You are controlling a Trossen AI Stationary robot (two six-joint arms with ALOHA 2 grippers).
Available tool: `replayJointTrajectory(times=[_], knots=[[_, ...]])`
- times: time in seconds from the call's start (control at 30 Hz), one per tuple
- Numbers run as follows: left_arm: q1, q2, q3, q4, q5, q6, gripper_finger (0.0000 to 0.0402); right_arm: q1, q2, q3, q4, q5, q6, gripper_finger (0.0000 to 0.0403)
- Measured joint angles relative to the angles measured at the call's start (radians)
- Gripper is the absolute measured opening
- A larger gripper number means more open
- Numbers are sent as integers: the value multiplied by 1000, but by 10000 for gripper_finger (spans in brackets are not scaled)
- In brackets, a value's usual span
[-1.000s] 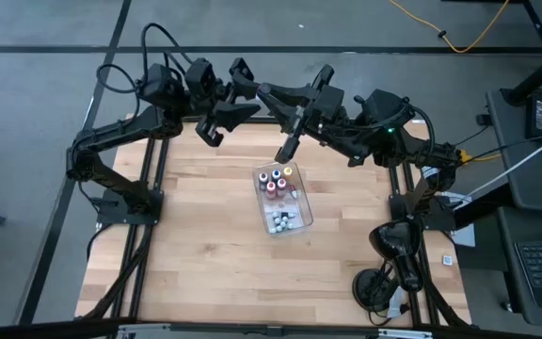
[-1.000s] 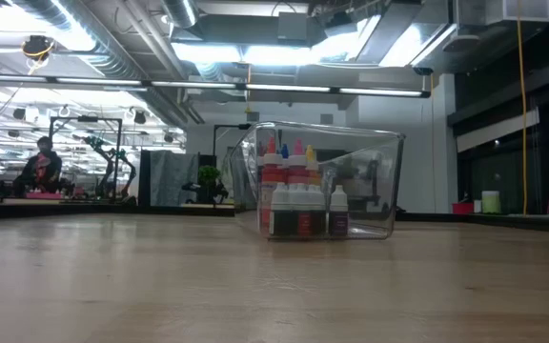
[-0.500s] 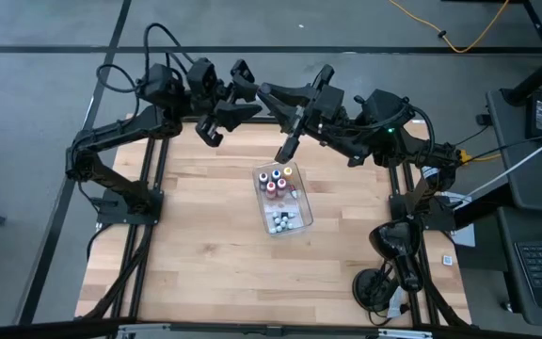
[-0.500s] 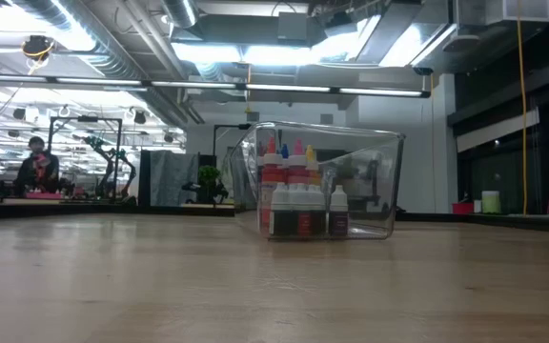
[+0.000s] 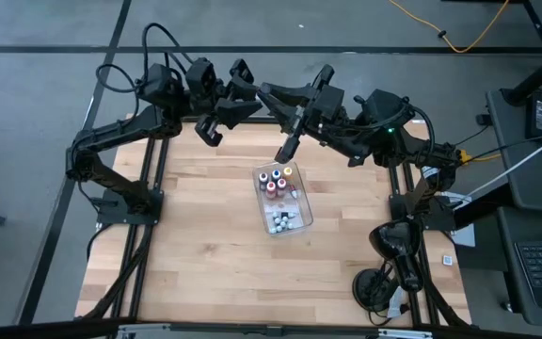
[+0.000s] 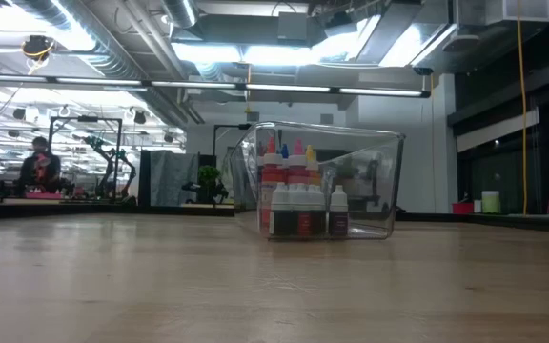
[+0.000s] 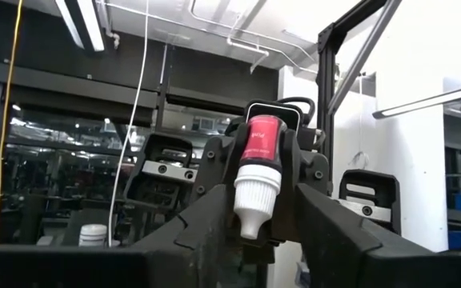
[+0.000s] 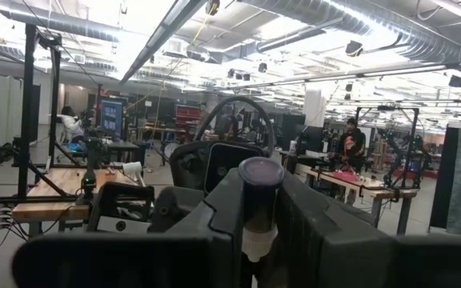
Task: Pick & Place food coloring
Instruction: Put the small red food coloring bottle into the bottom of the bin
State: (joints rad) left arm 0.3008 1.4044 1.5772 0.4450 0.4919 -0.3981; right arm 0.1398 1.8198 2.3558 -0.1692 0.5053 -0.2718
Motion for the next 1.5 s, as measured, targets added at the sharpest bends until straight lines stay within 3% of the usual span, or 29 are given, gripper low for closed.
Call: replayJointTrajectory(times=[0.37, 0.8, 0.97, 1.2, 1.37, 1.5], knots=[[0, 0, 0, 0, 0, 1, 73, 0, 0, 0, 1, -2, 5, 62], [0, 0, 0, -4, 14, 16, 65, 1, 0, 1, -12, -2, 3, 82], [0, 0, 0, -11, 51, 13, 64, 2, 0, 2, -47, -2, -3, 128], [0, 0, 0, -73, 58, 16, 64, 9, 0, 0, -51, 2, -10, 237], [0, 0, 0, -227, 75, 31, 64, 23, -26, 0, -50, 2, -40, 305], [-1, 0, 0, -404, 69, 87, 63, 52, -67, 0, -47, 55, -72, 335]])
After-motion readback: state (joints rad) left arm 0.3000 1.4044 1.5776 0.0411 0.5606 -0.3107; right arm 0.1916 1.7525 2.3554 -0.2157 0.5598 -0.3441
